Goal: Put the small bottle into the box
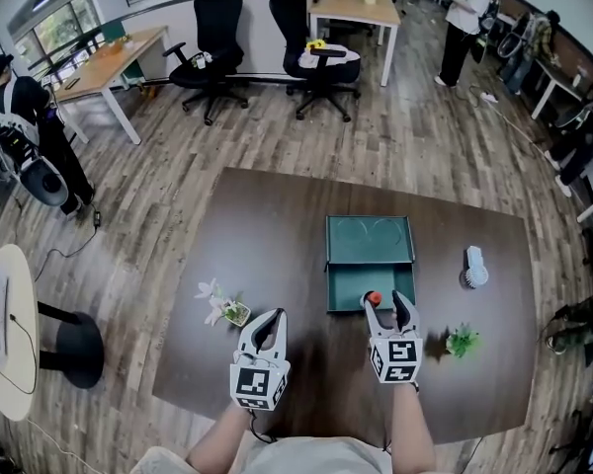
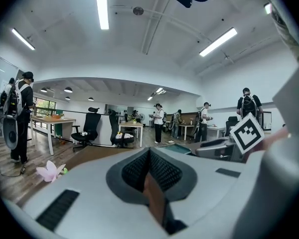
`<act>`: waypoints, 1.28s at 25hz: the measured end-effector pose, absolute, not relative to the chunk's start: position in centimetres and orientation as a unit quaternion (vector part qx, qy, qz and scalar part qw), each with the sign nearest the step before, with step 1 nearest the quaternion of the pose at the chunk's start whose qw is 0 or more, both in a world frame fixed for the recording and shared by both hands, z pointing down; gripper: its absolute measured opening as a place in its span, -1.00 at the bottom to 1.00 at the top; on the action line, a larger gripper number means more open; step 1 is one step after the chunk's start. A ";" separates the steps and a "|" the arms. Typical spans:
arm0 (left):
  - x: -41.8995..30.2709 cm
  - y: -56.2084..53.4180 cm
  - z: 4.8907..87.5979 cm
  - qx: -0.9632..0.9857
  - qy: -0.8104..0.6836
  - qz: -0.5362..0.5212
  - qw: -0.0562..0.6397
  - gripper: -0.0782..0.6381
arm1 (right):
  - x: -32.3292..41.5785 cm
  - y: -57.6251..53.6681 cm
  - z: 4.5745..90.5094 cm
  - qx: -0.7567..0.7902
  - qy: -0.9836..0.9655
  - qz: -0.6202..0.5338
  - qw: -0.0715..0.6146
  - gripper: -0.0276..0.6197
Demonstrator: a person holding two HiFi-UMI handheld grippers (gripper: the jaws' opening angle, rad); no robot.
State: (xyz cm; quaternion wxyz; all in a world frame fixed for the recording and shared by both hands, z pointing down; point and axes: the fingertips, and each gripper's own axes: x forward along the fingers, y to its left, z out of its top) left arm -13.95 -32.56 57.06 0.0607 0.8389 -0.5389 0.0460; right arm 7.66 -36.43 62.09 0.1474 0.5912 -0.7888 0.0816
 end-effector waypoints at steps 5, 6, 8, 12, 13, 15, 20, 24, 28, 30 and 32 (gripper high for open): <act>-13.1 -31.1 55.6 0.842 -0.537 0.041 0.045 -0.78 | 8.5 -34.5 59.0 0.598 -0.790 0.061 0.123 -0.12; -12.9 -30.8 55.4 0.842 -0.536 0.040 0.042 -0.78 | 8.7 -34.1 58.4 0.599 -0.790 0.055 0.118 -0.12; -12.6 -30.3 54.9 0.844 -0.534 0.037 0.035 -0.77 | 9.0 -33.3 57.2 0.601 -0.790 0.045 0.109 -0.12; -12.0 -29.5 53.8 0.846 -0.532 0.032 0.022 -0.78 | 10.0 -31.6 54.7 0.607 -0.789 0.026 0.095 -0.12; -11.8 -29.3 53.5 0.846 -0.532 0.031 0.018 -0.78 | 10.4 -31.2 54.0 0.609 -0.787 0.021 0.091 -0.12; -11.3 -29.2 52.9 0.847 -0.531 0.027 0.011 -0.78 | 11.5 -30.4 52.6 0.615 -0.784 0.009 0.081 -0.13; -10.3 -29.0 51.3 0.851 -0.524 0.019 -0.006 -0.78 | 14.0 -28.2 49.5 0.634 -0.771 -0.015 0.066 -0.13; -9.2 -29.1 50.1 0.855 -0.518 0.012 -0.018 -0.77 | 16.4 -26.7 48.3 0.652 -0.756 -0.023 0.055 -0.13; -7.9 -29.1 49.3 0.861 -0.507 0.008 -0.036 -0.78 | 18.6 -25.6 48.3 0.668 -0.742 -0.017 0.047 -0.13; -7.4 -29.1 49.3 0.863 -0.503 0.008 -0.040 -0.78 | 19.1 -25.4 48.5 0.672 -0.739 -0.012 0.045 -0.13; -7.1 -29.2 49.4 0.863 -0.503 0.008 -0.040 -0.78 | 19.3 -25.1 48.6 0.673 -0.738 -0.012 0.044 -0.13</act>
